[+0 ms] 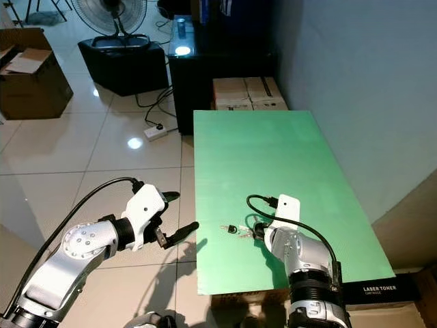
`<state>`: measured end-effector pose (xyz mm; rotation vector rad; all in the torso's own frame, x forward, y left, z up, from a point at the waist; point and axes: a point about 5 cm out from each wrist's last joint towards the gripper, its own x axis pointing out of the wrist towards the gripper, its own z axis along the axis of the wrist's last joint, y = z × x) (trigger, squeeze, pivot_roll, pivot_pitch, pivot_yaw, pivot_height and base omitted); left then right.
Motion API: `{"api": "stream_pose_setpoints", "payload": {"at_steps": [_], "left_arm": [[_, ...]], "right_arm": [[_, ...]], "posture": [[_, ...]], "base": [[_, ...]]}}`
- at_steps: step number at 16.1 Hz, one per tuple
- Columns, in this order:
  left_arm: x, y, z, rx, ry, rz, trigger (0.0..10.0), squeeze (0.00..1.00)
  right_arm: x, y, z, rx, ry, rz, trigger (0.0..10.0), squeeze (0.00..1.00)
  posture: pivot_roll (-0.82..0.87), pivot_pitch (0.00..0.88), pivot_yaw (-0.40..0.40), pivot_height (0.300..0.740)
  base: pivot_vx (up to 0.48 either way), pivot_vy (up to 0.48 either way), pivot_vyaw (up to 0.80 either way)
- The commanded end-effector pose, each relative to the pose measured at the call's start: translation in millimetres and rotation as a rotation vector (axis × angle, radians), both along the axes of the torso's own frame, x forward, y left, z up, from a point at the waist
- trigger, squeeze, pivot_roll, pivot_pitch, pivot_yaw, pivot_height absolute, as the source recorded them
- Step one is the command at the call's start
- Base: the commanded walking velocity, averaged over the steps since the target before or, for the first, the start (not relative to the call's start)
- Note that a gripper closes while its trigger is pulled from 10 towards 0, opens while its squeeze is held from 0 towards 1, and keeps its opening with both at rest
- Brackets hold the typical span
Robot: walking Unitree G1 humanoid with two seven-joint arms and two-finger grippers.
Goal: Hang keys on a hook
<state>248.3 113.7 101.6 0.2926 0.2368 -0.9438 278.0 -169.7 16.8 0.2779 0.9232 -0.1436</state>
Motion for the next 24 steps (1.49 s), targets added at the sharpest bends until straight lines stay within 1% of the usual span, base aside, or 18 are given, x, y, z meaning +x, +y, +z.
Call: {"api": "stream_pose_setpoints", "payload": {"at_steps": [1,2,3,5,7,8,9,10,14,15,16,17,18,19,20,21,24], "left_arm": [[-2.6,-1.5,2.9,-0.006,0.008,-0.026,10.0,0.0],[-2.6,-1.3,3.3,-0.007,0.008,-0.026,10.0,0.0],[-2.4,-0.6,4.0,-0.004,0.004,-0.024,10.0,0.0],[-2.9,0.5,4.4,-0.002,0.002,-0.023,10.0,0.0],[-3.9,1.5,4.9,0.0,0.001,-0.024,10.0,0.0],[-4.1,2.4,5.3,0.001,-0.001,-0.023,10.0,0.0],[-4.4,3.0,5.7,0.003,-0.003,-0.023,10.0,0.0],[-4.6,3.8,6.1,0.004,-0.004,-0.024,10.0,0.0],[-3.8,5.6,7.3,0.013,-0.006,-0.025,10.0,0.0],[-3.8,5.9,7.5,0.015,-0.007,-0.026,10.0,0.0],[-3.7,6.1,7.7,0.016,-0.007,-0.026,10.0,0.0],[-3.4,6.4,7.9,0.019,-0.008,-0.025,10.0,0.0],[-2.7,7.3,8.3,0.023,-0.008,-0.024,10.0,0.0],[-2.4,7.7,8.5,0.024,-0.009,-0.024,10.0,0.0],[-2.3,7.9,8.7,0.025,-0.009,-0.024,10.0,0.0],[-2.1,8.3,8.7,0.027,-0.01,-0.025,10.0,0.0],[-1.5,8.7,8.8,0.031,-0.012,-0.026,10.0,0.0]], "right_arm": [[0.3,-3.2,-1.5,0.012,-0.003,-0.018,10.0,0.0],[0.5,-3.6,-3.0,0.026,-0.004,-0.023,9.3,0.0],[1.0,-4.3,-4.6,0.022,-0.003,-0.016,2.4,0.0],[1.2,-3.8,-6.3,0.017,0.0,-0.01,0.0,0.0],[1.7,-3.1,-9.6,0.014,0.003,-0.006,0.0,0.0],[2.8,-3.5,-11.5,0.013,-0.002,-0.006,1.3,0.0],[4.3,-4.3,-13.8,0.01,-0.011,0.001,2.2,0.0],[5.8,-3.7,-14.5,0.017,-0.022,0.004,2.4,0.0],[10.9,-0.2,-14.4,0.005,-0.034,0.041,2.0,0.0],[11.8,-0.4,-15.7,0.004,-0.035,0.042,1.3,0.0],[11.9,-0.6,-16.6,0.002,-0.033,0.045,1.2,0.0],[11.2,-1.1,-19.2,-0.002,-0.028,0.053,1.6,0.0],[9.4,-1.6,-23.0,0.0,-0.019,0.057,1.4,0.0],[8.5,-1.7,-24.4,0.0,-0.015,0.058,1.0,0.0],[8.1,-1.7,-25.0,0.0,-0.014,0.058,1.0,0.0],[7.0,-2.1,-27.0,-0.001,-0.01,0.057,0.0,0.0],[6.9,-3.0,-29.1,0.001,-0.013,0.052,0.0,0.0]], "posture": [[-0.08,0.035,0.01,0.74],[-0.07,0.032,0.009,0.74],[-0.07,0.03,0.006,0.74],[-0.07,0.027,0.006,0.74],[-0.06,0.025,0.008,0.74],[-0.06,0.023,0.014,0.74],[-0.06,0.023,0.016,0.74],[-0.06,0.025,0.019,0.74],[-0.05,0.031,0.022,0.74],[-0.04,0.032,0.021,0.74],[-0.04,0.032,0.022,0.74],[-0.04,0.033,0.022,0.74],[-0.04,0.032,0.027,0.74],[-0.03,0.034,0.029,0.74],[-0.03,0.034,0.029,0.74],[-0.03,0.032,0.032,0.74],[-0.03,0.03,0.034,0.74]], "base": [[0.0,0.0,0.0],[0.0,0.0,0.0],[0.0,0.0,0.0],[0.0,0.0,0.0],[0.0,0.0,0.0],[0.0,0.0,0.0],[0.0,0.0,0.0],[0.0,0.0,0.0],[0.0,0.0,0.0],[0.0,0.0,0.0],[0.0,0.0,0.0],[0.0,0.0,0.0],[0.0,0.0,0.0],[0.0,0.0,0.0],[0.0,0.0,0.0],[0.0,0.0,0.0],[0.0,0.0,0.0]]}}
